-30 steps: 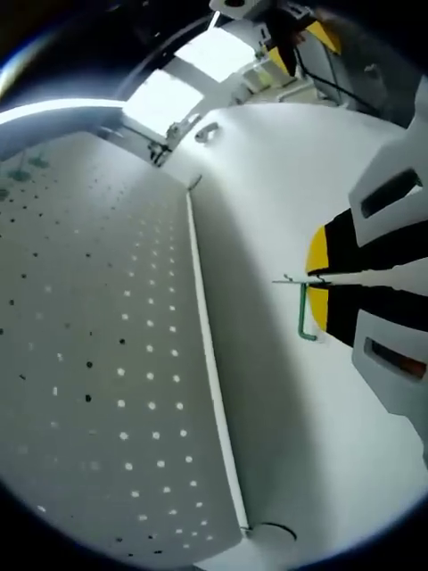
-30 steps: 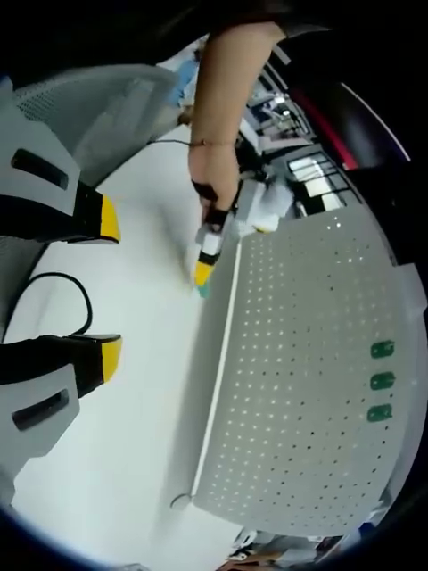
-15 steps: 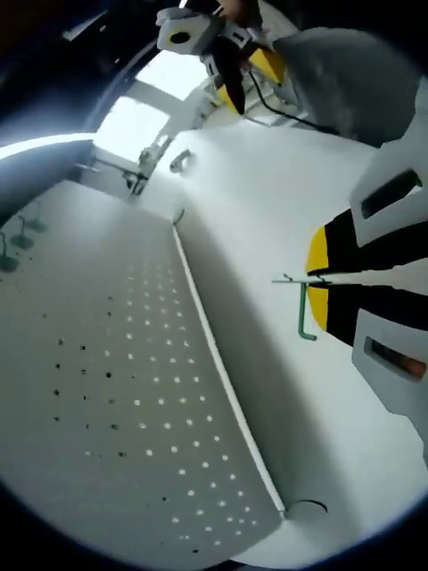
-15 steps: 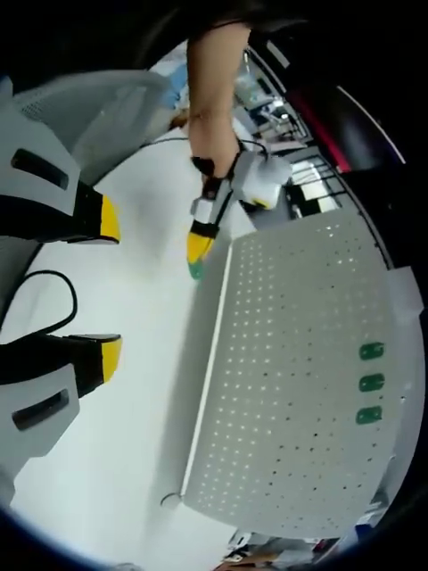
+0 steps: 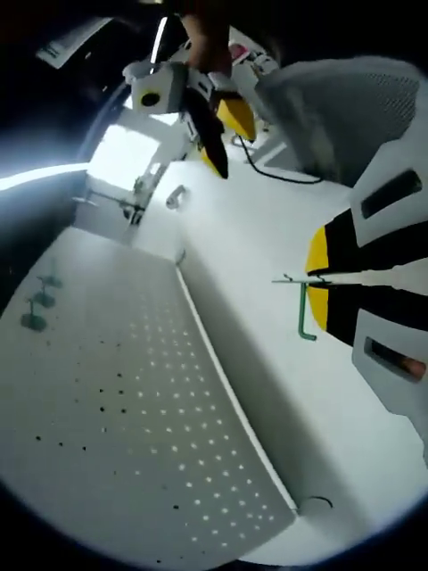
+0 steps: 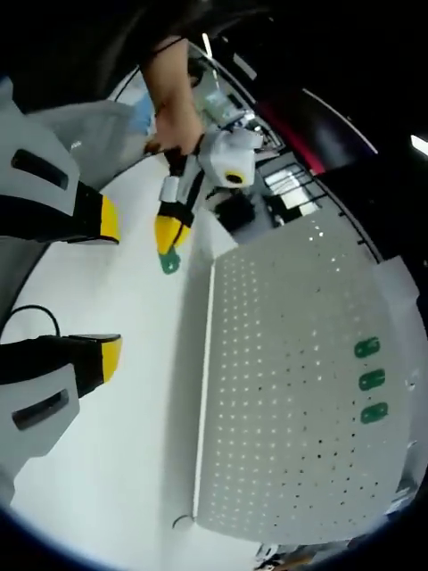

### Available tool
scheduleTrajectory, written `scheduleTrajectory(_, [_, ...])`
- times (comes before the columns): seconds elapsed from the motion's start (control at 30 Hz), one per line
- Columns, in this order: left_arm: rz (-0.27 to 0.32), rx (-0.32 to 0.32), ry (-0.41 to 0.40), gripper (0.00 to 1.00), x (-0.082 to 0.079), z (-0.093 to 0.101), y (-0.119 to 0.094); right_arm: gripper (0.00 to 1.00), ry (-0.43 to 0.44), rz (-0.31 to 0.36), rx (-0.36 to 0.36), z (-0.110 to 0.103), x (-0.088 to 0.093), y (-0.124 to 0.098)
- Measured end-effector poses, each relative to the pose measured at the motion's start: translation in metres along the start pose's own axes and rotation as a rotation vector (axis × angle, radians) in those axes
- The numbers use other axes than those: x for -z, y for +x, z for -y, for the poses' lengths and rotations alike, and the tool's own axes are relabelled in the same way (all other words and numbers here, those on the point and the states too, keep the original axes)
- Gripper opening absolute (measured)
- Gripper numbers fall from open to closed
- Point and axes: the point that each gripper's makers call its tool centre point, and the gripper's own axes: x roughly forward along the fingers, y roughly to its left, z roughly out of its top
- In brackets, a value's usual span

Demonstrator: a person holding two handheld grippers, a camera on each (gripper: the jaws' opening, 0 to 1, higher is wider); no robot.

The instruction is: Insert the hook assembly into the mounting plate slot until the hook locks in place.

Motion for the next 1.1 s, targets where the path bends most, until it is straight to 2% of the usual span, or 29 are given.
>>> scheduleTrajectory(0.1, [-0.02, 0.045, 0.058, 0.02, 0.0, 0.017, -0.004, 0.38, -0.023, -0.016, -0.03, -0.006, -0.005, 0.005])
scheduleTrajectory(0.23, [-0.004, 0.072, 0.157, 0.02, -0.005, 0.034, -0.01, 0.38, -0.023, -0.019, -0.081, -0.016, -0.018, 0.013])
scheduleTrajectory(0.37, [0.006, 0.093, 0.15, 0.02, -0.006, 0.044, -0.014, 0.38, -0.017, -0.03, -0.14, -0.029, -0.028, 0.022])
scheduleTrajectory(0.5, [0.026, 0.138, 0.195, 0.02, -0.011, 0.058, -0.019, 0.33, -0.012, -0.092, -0.216, -0.039, -0.027, 0.034])
scheduleTrajectory(0.67, [0.061, 0.221, 0.254, 0.02, -0.015, 0.076, -0.024, 0.3, 0.045, -0.173, -0.286, -0.048, -0.024, 0.043])
scheduleTrajectory(0.7, [0.069, 0.236, 0.278, 0.02, -0.016, 0.079, -0.026, 0.28, -0.019, -0.21, -0.301, -0.05, -0.022, 0.043])
scheduleTrajectory(0.77, [0.073, 0.247, 0.284, 0.02, -0.015, 0.081, -0.028, 0.26, -0.061, -0.197, -0.316, -0.054, -0.026, 0.045])
scheduleTrajectory(0.9, [0.101, 0.291, 0.34, 0.02, -0.018, 0.091, -0.034, 0.22, 0.095, -0.261, -0.382, -0.063, -0.024, 0.047])
scheduleTrajectory(0.97, [0.106, 0.302, 0.351, 0.02, -0.019, 0.094, -0.035, 0.2, 0.119, -0.291, -0.404, -0.064, -0.02, 0.047])
scheduleTrajectory(1.03, [0.121, 0.315, 0.364, 0.02, -0.021, 0.097, -0.037, 0.19, 0.102, -0.327, -0.401, -0.062, -0.012, 0.049])
scheduleTrajectory(1.1, [0.127, 0.323, 0.372, 0.02, -0.022, 0.098, -0.037, 0.19, 0.125, -0.34, -0.417, -0.063, -0.008, 0.05])
